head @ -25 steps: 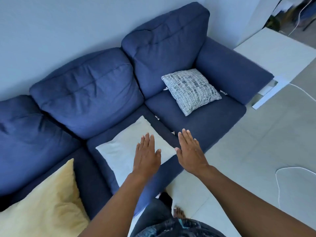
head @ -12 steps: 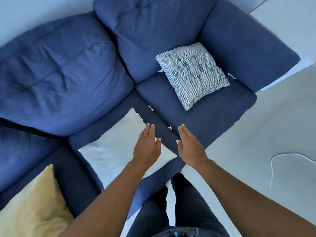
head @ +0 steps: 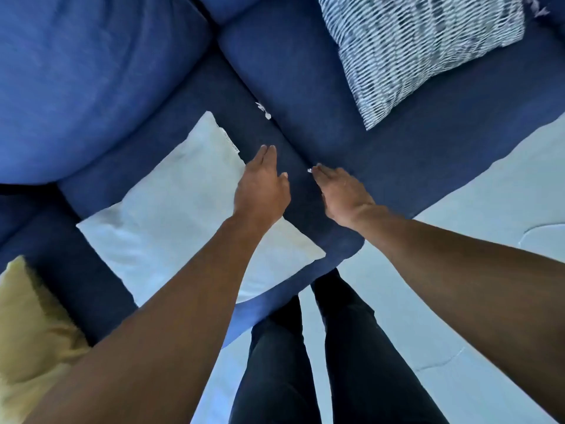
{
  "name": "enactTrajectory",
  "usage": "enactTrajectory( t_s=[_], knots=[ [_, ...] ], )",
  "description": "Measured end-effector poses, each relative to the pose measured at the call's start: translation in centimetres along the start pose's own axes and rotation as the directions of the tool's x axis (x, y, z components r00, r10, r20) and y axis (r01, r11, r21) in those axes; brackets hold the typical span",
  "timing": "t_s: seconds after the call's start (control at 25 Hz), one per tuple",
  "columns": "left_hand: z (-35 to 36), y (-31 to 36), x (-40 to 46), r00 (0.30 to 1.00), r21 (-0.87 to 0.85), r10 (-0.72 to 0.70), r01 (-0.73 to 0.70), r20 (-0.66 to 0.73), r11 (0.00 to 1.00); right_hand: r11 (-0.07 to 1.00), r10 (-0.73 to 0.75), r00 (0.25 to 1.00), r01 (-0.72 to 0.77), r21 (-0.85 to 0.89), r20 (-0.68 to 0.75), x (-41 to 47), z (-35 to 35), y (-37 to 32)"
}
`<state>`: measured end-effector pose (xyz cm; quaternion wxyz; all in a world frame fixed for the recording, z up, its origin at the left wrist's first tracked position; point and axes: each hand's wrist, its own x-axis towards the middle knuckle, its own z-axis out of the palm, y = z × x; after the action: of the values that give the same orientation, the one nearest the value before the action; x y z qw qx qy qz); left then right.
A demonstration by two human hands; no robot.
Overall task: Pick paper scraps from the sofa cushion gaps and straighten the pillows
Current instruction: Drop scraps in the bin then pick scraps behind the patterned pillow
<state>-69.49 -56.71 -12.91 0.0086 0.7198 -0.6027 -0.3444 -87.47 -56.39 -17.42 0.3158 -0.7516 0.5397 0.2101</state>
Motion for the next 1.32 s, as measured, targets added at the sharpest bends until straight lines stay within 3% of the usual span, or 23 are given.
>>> enactTrajectory(
  t_s=[0.08, 0.2, 0.36, 0.52, 0.64, 0.84, 1.0, 1.16, 1.32],
  knots=[
    [1.6, -1.0, 1.5, 1.0, 0.011, -0.009, 0.009, 0.001, 1.0, 0.966, -0.131, 0.991, 0.132, -0.221, 0.022, 2.5, 1.0, 0.9],
    [3.6, -2.2, 3.4, 1.0, 0.064, -0.003, 0.004, -0.016, 0.998, 0.902, -0.238, 0.971, 0.222, -0.37, 0.004, 5.3, 2.0, 2.2],
    [4.5, -3.0, 6.5, 0.993, 0.051, -0.081, 0.085, -0.08, 0.995, 0.898, -0.327, 0.939, 0.275, -0.344, -0.103, 6.6, 3.2, 4.4],
    [4.3, -3.6, 11.5, 0.984, 0.109, -0.087, 0.104, -0.153, 0.989, 0.867, -0.494, 0.807, 0.426, -0.26, -0.324, 8.1, 4.7, 6.6],
    [4.8, -4.0, 15.9, 0.986, 0.103, -0.111, 0.125, -0.127, 0.987, 0.847, -0.527, 0.732, 0.494, -0.196, -0.431, 9.4, 6.2, 7.7],
    [6.5, -4.0, 19.5, 0.98, 0.053, -0.15, 0.158, -0.131, 0.986, 0.831, -0.536, 0.674, 0.528, -0.175, -0.509, 10.1, 7.6, 8.3],
    [7.4, -4.6, 20.2, 0.965, 0.048, -0.169, 0.182, -0.201, 0.982, 0.814, -0.549, 0.655, 0.559, -0.156, -0.519, 10.6, 7.7, 8.8],
    [7.9, -4.4, 20.0, 0.916, -0.127, -0.222, 0.189, -0.336, 0.974, 0.831, -0.529, 0.69, 0.539, -0.137, -0.494, 11.1, 8.2, 9.1],
    [6.0, -3.5, 18.9, 0.944, -0.084, -0.255, 0.243, -0.207, 0.966, 0.872, -0.465, 0.762, 0.482, -0.084, -0.451, 10.5, 7.3, 8.3]
  ],
)
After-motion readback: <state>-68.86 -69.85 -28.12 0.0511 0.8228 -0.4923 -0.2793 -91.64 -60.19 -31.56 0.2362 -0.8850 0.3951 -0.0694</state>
